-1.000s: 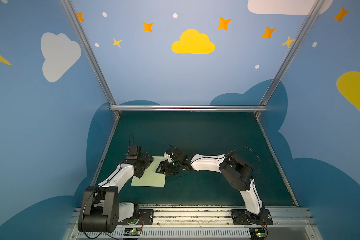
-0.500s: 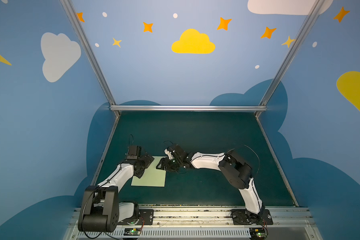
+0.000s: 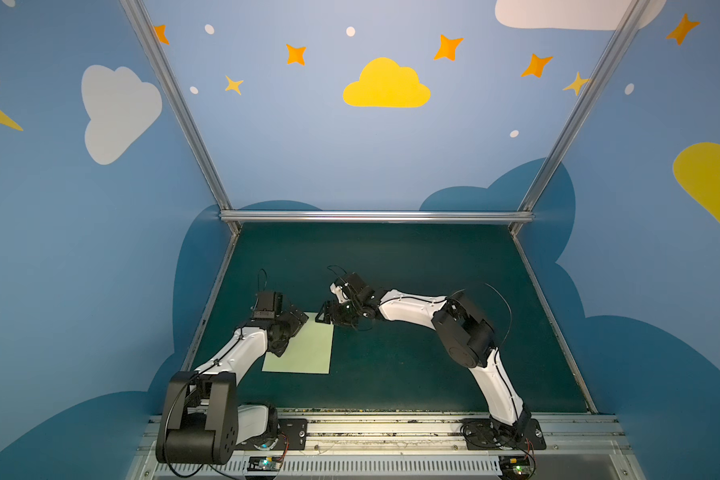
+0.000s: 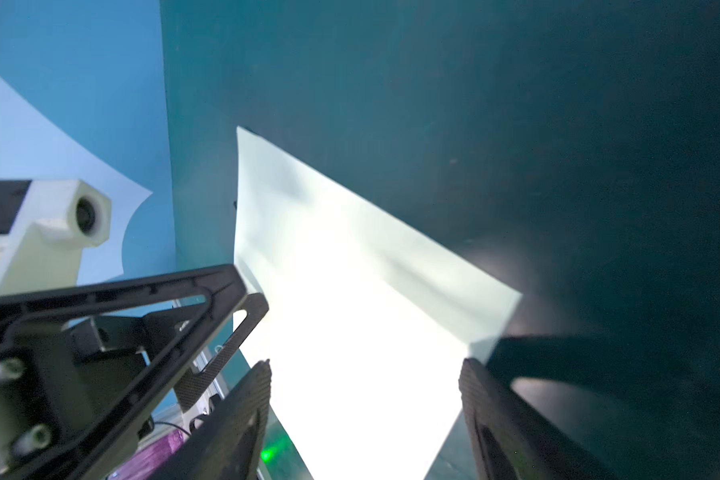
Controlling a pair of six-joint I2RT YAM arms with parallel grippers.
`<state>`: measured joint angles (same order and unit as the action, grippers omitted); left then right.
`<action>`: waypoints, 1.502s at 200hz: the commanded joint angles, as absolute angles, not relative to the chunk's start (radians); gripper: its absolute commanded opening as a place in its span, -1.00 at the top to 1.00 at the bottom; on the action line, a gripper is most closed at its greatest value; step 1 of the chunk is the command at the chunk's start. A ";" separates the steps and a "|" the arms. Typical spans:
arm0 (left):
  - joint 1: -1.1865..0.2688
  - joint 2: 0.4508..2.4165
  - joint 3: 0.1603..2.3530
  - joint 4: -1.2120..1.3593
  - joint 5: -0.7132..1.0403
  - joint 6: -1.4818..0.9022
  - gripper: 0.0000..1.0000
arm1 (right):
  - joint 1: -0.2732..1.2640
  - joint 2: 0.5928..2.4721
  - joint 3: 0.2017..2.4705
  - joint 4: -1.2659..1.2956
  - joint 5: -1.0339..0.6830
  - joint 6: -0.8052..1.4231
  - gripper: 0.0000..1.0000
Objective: Fold a paper plane with a square sheet of paper (fold left side to right side)
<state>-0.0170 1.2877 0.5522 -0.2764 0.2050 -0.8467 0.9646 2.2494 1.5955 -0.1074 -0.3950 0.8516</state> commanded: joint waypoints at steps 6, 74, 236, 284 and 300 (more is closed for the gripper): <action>-0.014 1.391 0.476 -0.216 0.202 -0.819 -0.99 | 0.999 2.303 1.556 -0.126 -0.447 0.876 -0.47; -0.014 1.394 0.477 -0.218 0.203 -0.816 -0.99 | 1.002 2.146 1.395 -0.155 -0.342 0.895 -0.51; -0.015 1.394 0.476 -0.216 0.204 -0.813 -0.99 | 1.202 2.146 1.275 -0.065 -0.218 1.222 -0.58; -0.014 1.392 0.476 -0.216 0.204 -0.812 -1.00 | 1.186 2.068 1.186 -0.096 -0.154 1.248 -0.57; -0.015 1.391 0.475 -0.215 0.204 -0.813 -1.00 | 1.208 2.026 1.164 -0.137 -0.120 1.254 -0.57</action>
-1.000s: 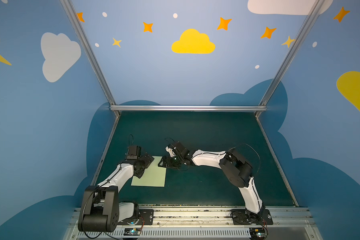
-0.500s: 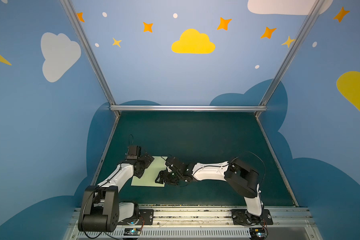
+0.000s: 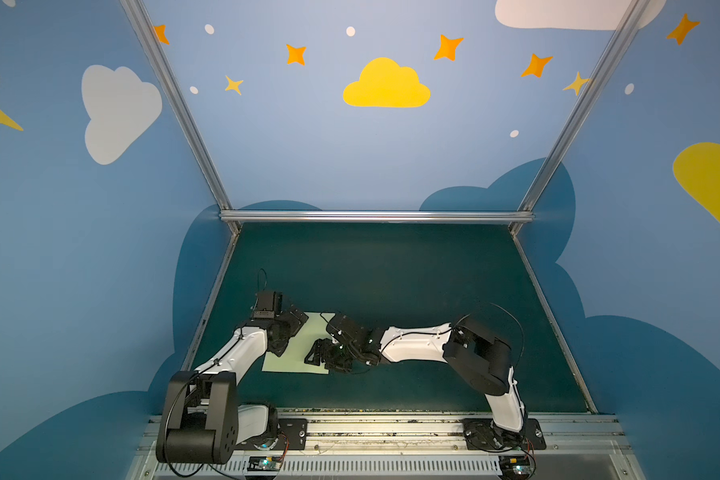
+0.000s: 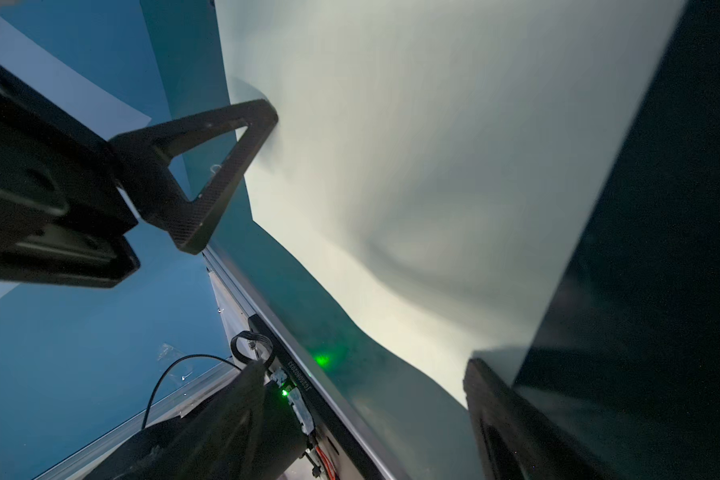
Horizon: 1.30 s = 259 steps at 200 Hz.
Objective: Fold a paper plane with a square sheet of paper (fold left side to right side)
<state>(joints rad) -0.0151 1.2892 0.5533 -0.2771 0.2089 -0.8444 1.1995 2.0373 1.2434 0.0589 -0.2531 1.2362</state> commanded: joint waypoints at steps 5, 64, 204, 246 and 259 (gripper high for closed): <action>-0.015 1.391 0.476 -0.215 0.204 -0.812 -0.99 | 1.216 2.020 1.159 -0.141 -0.117 1.259 -0.58; -0.014 1.390 0.474 -0.216 0.203 -0.812 -0.99 | 1.254 2.081 1.168 -0.087 -0.154 1.352 -0.60; -0.015 1.384 0.471 -0.218 0.199 -0.810 -0.99 | 1.092 2.225 1.186 0.270 -0.189 1.223 -0.58; -0.017 1.383 0.470 -0.216 0.197 -0.810 -0.99 | 1.043 2.233 1.240 0.246 -0.212 1.094 -0.54; -0.016 1.383 0.469 -0.216 0.198 -0.811 -0.99 | 1.033 2.238 1.254 0.233 -0.216 1.074 -0.53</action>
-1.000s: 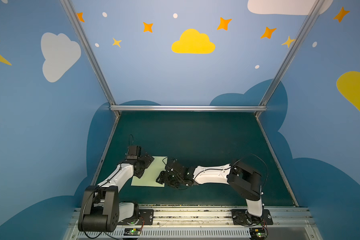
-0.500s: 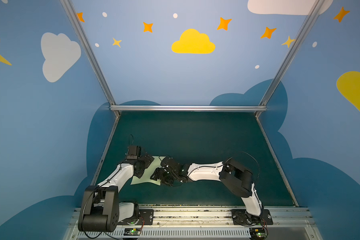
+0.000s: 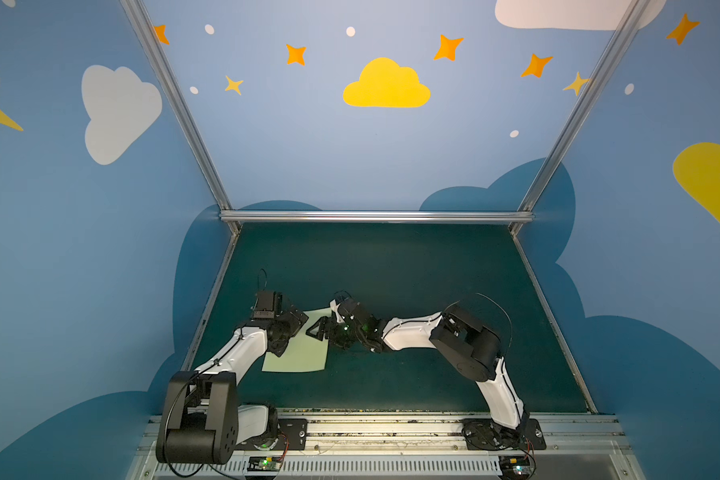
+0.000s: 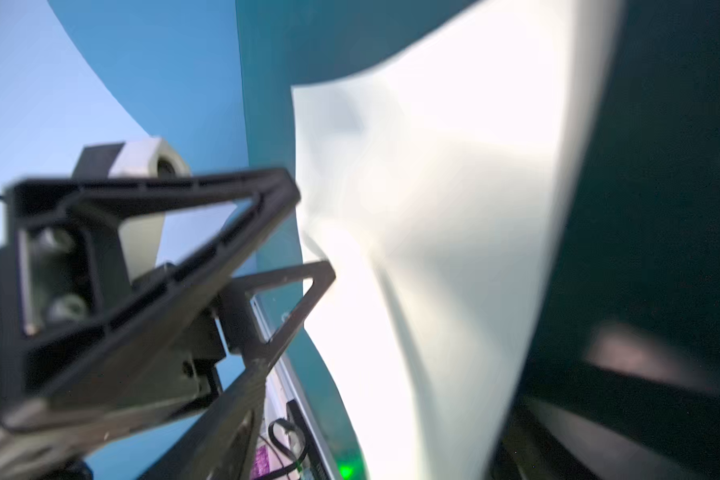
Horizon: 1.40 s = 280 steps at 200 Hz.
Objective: Fold a paper plane with a square sheet of paper (fold left side to right side)
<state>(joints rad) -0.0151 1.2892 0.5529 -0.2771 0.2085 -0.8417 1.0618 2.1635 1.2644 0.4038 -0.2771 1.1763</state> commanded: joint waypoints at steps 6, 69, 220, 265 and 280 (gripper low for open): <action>-0.016 1.384 0.469 -0.216 0.197 -0.810 -0.99 | 1.030 2.241 1.259 0.227 -0.219 1.074 -0.52; -0.017 1.383 0.469 -0.216 0.198 -0.808 -0.99 | 0.997 2.267 1.276 0.193 -0.242 1.063 -0.12; -0.076 1.253 0.730 -0.198 0.381 -0.642 -0.99 | 0.788 1.852 1.412 -0.478 -0.235 0.547 1.00; -0.096 1.194 0.738 -0.093 0.428 -0.636 -0.99 | 0.729 1.702 1.488 -0.687 -0.228 0.394 1.00; -0.105 1.178 0.735 -0.057 0.463 -0.632 -0.99 | 0.703 1.663 1.508 -0.722 -0.253 0.361 1.00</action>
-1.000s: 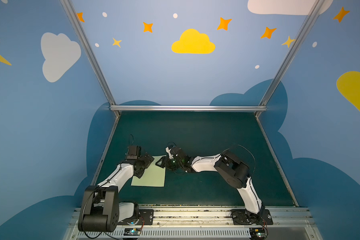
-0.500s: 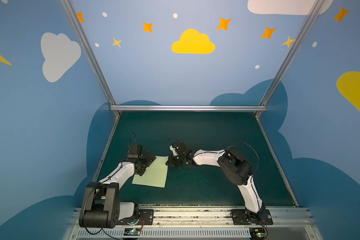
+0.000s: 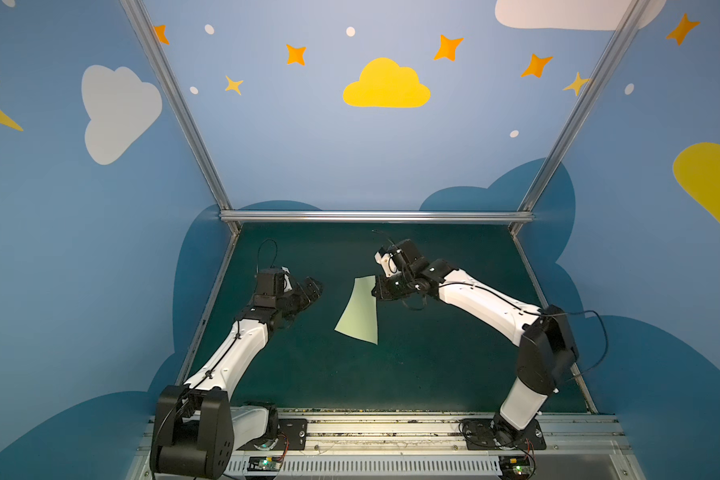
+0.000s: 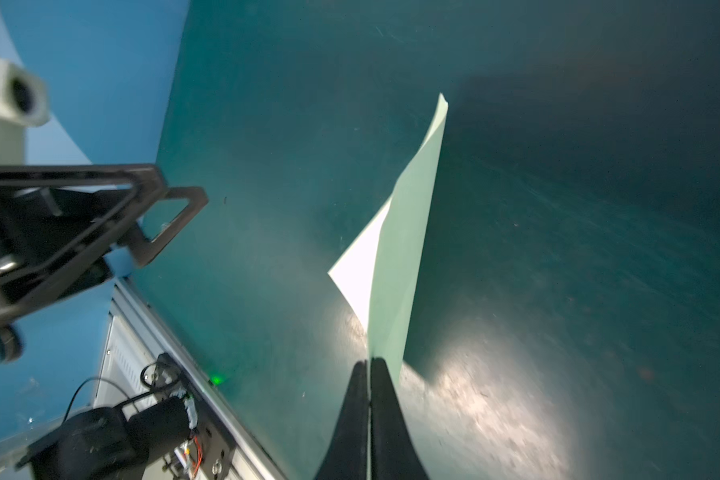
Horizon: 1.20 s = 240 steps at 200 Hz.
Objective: Fold a paper plane with a square sheet of paper (fold left side to right side)
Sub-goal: 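Lift the sheet with the right gripper away from the table, then hold the sheet up with the right gripper while the left gripper approaches its edge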
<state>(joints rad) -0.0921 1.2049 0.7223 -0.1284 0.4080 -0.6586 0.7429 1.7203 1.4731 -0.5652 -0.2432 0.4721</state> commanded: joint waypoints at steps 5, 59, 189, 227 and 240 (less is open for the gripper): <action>-0.110 1.172 0.736 -0.058 0.457 -0.634 -0.99 | 0.695 1.653 1.518 -0.736 -0.262 0.351 1.00; -0.138 1.135 0.716 0.070 0.579 -0.657 -0.99 | 0.650 1.577 1.657 -0.868 -0.344 0.268 1.00; -0.347 1.074 0.530 0.467 0.566 -0.700 -0.99 | 0.617 1.538 1.913 -0.887 -0.472 0.449 1.00; -0.375 1.087 0.526 0.588 0.562 -0.691 -0.99 | 0.605 1.520 1.915 -0.829 -0.533 0.520 1.00; -0.382 1.118 0.532 0.647 0.574 -0.708 -0.99 | 0.602 1.514 1.916 -0.810 -0.550 0.544 1.00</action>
<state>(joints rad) -0.3683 1.0840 0.5198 0.4942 0.5697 -0.6933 0.6098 1.5532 1.8965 -0.8639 -0.4919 0.4797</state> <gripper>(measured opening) 0.997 0.047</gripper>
